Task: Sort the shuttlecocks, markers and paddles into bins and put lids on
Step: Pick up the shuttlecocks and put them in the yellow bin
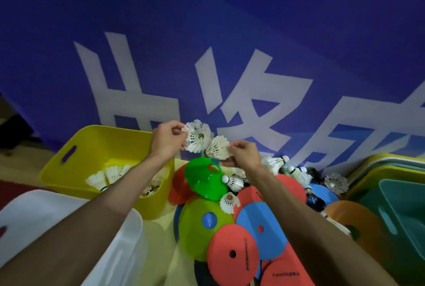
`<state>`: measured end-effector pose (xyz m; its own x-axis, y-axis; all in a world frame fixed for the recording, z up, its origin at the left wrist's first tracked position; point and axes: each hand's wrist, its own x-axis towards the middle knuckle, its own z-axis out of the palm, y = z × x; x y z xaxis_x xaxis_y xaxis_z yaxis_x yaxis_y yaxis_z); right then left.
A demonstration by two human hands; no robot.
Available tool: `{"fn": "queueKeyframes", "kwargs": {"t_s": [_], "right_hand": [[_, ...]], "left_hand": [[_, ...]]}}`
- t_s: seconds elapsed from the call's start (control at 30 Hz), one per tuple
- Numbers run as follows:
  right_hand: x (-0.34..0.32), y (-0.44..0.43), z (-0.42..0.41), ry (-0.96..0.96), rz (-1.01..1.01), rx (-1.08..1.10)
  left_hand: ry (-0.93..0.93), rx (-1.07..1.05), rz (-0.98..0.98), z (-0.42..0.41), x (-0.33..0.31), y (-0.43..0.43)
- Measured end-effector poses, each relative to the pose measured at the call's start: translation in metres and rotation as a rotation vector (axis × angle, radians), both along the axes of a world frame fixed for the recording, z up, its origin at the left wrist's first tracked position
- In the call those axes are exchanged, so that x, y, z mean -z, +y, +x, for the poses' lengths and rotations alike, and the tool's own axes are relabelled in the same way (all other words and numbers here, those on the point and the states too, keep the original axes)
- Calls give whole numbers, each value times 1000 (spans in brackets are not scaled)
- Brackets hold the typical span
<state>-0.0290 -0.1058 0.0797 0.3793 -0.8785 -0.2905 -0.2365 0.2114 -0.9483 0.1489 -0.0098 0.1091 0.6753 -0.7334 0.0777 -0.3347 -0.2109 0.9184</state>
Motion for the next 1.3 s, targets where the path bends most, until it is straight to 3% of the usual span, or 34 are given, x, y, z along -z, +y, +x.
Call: {"fn": "queueKeyframes", "kwargs": {"t_s": [0.27, 0.63, 0.87, 1.13, 1.3], "right_hand": [[-7, 42, 86, -159, 190, -79], [7, 69, 143, -86, 230, -206], [4, 52, 123, 1, 161, -323], [5, 5, 59, 99, 79, -244], [13, -15, 10, 159, 26, -204]], "left_hand": [[175, -260, -112, 62, 12, 76], [221, -427, -46, 99, 35, 110], [127, -330, 90, 91, 44, 99], [-139, -247, 212, 37, 48, 55], [-115, -39, 165, -11, 60, 27]]}}
